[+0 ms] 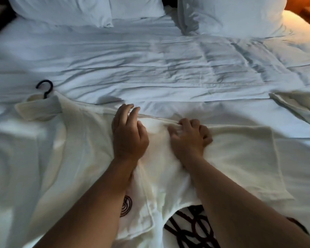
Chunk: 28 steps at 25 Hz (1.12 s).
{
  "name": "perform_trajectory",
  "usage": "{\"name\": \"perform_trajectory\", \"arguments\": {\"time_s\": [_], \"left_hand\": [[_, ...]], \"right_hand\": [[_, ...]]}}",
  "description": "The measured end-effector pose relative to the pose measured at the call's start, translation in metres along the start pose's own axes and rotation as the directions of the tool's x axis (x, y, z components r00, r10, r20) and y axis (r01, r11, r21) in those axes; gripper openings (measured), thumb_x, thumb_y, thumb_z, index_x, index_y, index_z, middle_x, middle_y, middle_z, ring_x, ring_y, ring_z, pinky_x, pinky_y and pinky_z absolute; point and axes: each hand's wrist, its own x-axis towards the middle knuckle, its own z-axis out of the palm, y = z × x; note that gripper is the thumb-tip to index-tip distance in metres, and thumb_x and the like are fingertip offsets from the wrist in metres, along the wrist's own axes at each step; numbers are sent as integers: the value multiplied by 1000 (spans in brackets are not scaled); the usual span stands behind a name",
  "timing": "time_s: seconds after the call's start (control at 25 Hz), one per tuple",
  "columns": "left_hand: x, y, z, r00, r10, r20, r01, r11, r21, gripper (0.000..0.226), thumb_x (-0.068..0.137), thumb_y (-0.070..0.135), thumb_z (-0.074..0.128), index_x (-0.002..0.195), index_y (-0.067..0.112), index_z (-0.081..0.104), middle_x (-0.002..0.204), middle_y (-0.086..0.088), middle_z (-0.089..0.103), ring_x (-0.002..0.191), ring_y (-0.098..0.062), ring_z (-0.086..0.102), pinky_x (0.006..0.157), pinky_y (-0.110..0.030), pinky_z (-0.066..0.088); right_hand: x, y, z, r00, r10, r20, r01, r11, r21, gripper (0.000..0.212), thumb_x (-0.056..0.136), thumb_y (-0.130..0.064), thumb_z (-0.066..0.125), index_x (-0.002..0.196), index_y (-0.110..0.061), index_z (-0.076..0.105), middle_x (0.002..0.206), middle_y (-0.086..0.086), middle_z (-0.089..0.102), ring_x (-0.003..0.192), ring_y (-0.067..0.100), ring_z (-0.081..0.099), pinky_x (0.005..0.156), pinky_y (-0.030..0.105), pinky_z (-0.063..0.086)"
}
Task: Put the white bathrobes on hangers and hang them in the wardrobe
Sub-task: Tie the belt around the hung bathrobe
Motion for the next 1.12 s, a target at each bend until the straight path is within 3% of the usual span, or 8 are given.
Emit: {"name": "perform_trajectory", "arguments": {"time_s": [0.12, 0.24, 0.4, 0.56, 0.68, 0.8, 1.0, 1.12], "left_hand": [[18, -45, -59, 904, -400, -153, 425, 879, 218, 62, 78, 23, 59, 137, 5, 52, 138, -23, 51, 128, -44, 47, 104, -52, 40], [23, -89, -107, 641, -765, 59, 695, 611, 378, 58, 85, 43, 62, 129, 5, 56, 131, -28, 56, 123, -48, 51, 101, -52, 43], [66, -132, -150, 734, -666, 137, 637, 744, 204, 21, 87, 16, 58, 88, 1, 73, 87, -26, 69, 87, -45, 66, 75, -42, 51], [73, -131, -155, 525, -690, 499, 764, 640, 82, 25, 87, 31, 73, 89, 6, 72, 64, -7, 66, 50, -21, 56, 53, -25, 42], [71, -104, -134, 598, -577, 556, 593, 785, 177, 26, 91, 36, 74, 85, 11, 71, 71, -5, 68, 67, -23, 66, 60, -29, 44], [88, -116, -145, 710, -622, 330, 597, 780, 187, 26, 97, 29, 67, 93, 4, 73, 79, -12, 66, 84, -32, 66, 66, -31, 42], [64, -115, -161, 455, -575, 680, 861, 478, -172, 26, 92, 21, 72, 113, 6, 72, 97, -17, 77, 88, -34, 75, 77, -33, 59], [52, -128, -178, 413, -596, 689, 828, 560, -11, 31, 84, 1, 77, 112, 13, 68, 98, -19, 77, 91, -41, 74, 83, -53, 61]], "right_hand": [[-5, -3, 14, 988, -87, -129, 72, 990, -123, 32, 90, -55, 50, 105, -28, 57, 117, 3, 50, 114, 34, 42, 97, 53, 27], [-4, -1, 21, 975, -125, -182, 85, 973, -213, 31, 91, -52, 48, 101, -25, 57, 112, 5, 51, 109, 35, 43, 92, 52, 30], [-4, -1, 24, 969, -136, -206, 78, 961, -267, 32, 91, -52, 46, 100, -23, 57, 110, 7, 52, 107, 36, 44, 90, 52, 33], [-3, -1, 26, 965, -142, -218, 76, 955, -286, 32, 92, -51, 43, 99, -22, 57, 110, 8, 52, 107, 36, 44, 90, 51, 33], [-3, -2, 28, 963, -147, -225, 77, 953, -293, 33, 93, -51, 41, 98, -22, 56, 109, 9, 51, 106, 36, 44, 89, 51, 33], [-3, -2, 27, 962, -157, -225, 92, 957, -276, 35, 92, -51, 38, 97, -22, 57, 108, 9, 51, 105, 35, 44, 89, 52, 33], [-3, 0, 27, 964, -154, -219, 91, 958, -274, 38, 92, -52, 36, 99, -22, 57, 109, 8, 51, 106, 35, 43, 89, 52, 33], [-2, -1, 28, 966, -147, -211, 85, 957, -277, 39, 92, -53, 35, 100, -22, 57, 109, 8, 51, 107, 35, 43, 90, 53, 33]]}}
